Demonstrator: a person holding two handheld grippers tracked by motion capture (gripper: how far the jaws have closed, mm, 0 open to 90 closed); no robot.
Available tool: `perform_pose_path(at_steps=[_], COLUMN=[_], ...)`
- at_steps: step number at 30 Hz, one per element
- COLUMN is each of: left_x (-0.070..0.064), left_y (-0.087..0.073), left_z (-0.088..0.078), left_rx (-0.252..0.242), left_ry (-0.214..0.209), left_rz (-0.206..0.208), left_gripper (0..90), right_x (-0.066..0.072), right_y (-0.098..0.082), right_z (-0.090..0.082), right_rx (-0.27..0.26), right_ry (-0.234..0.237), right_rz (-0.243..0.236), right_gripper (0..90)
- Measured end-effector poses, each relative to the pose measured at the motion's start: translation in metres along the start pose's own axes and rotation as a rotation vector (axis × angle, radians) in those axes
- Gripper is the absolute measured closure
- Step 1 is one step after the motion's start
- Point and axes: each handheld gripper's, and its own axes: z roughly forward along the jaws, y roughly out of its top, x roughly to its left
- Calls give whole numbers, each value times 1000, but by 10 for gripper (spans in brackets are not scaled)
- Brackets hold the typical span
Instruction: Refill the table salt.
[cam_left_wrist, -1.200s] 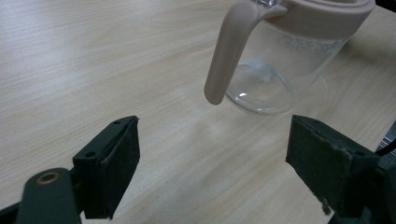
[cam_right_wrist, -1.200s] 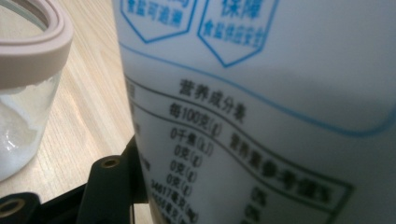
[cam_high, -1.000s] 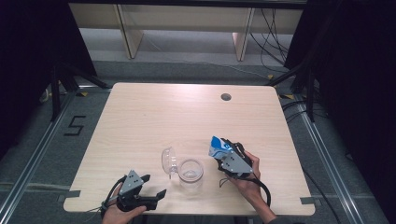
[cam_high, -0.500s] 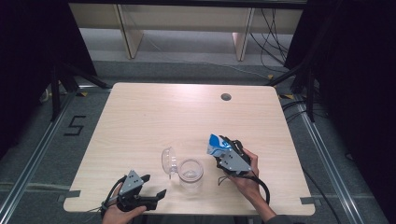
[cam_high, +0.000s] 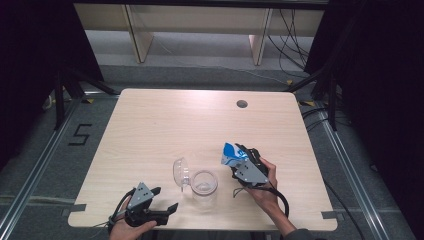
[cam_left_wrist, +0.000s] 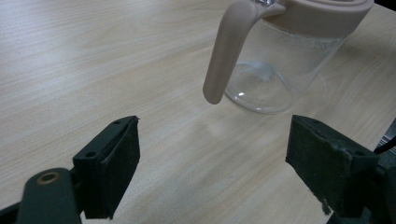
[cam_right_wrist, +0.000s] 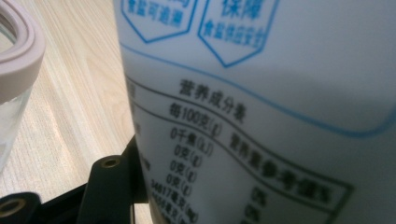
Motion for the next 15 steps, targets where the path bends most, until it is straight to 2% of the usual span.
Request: perform_pose_path(at_steps=[6,8,11,15], left_x=[0,0,0,0], left_y=[0,0,0,0], left_z=[1,0,0,0], left_rx=[-6,-2,-3,-1], left_ry=[1,0,0,0], left_rz=[-7,-1,-2,0], left_gripper=[171,171,171,171], right_x=[1,0,1,4], right_y=[1,1,2,5], right_z=[0,0,-1,-2], right_rx=[-9,-3,-3,0], right_ry=[0,-9,-12,-19], right_rz=[1,-30,-39,-89], right_gripper=[426,426,427,428])
